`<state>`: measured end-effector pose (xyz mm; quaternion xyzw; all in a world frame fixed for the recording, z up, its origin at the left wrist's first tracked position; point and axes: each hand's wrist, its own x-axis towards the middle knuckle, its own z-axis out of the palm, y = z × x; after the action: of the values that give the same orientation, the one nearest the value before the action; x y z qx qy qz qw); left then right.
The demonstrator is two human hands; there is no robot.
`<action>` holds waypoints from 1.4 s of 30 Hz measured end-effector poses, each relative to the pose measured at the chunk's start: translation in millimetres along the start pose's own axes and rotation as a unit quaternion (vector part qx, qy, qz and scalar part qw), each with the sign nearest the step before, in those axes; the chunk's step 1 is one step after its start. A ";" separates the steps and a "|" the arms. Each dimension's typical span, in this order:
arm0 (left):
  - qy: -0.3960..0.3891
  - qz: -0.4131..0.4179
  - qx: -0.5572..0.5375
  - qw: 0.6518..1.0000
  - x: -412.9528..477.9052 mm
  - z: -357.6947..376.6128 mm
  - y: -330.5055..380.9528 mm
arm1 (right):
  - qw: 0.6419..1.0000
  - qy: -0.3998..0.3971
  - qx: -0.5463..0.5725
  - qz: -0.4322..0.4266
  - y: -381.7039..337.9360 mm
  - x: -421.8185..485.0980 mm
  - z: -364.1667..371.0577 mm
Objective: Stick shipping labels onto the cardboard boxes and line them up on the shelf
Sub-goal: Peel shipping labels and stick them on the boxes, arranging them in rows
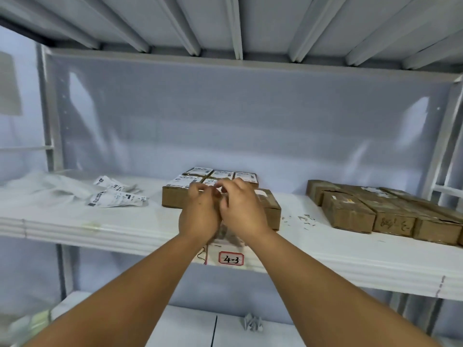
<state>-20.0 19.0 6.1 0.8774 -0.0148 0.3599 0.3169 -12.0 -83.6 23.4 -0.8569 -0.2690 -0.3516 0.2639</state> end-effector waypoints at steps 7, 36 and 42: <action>0.092 -0.034 0.143 0.985 12.7 -43.9 -83.2 | 0.990 -0.119 0.070 0.006 -39.5 17.1 48.3; 0.081 -0.122 0.192 0.971 42.0 -70.2 -184.0 | 0.992 -0.069 0.097 0.039 -97.1 73.4 172.1; 0.079 -0.120 0.137 0.980 41.0 -73.0 -182.8 | 0.968 0.058 0.210 0.127 -98.4 71.5 149.2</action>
<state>11.3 214.6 -27.9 0.8766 0.1656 0.3862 0.2345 36.6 102.2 11.0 -0.7879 -0.2096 -0.2997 0.4954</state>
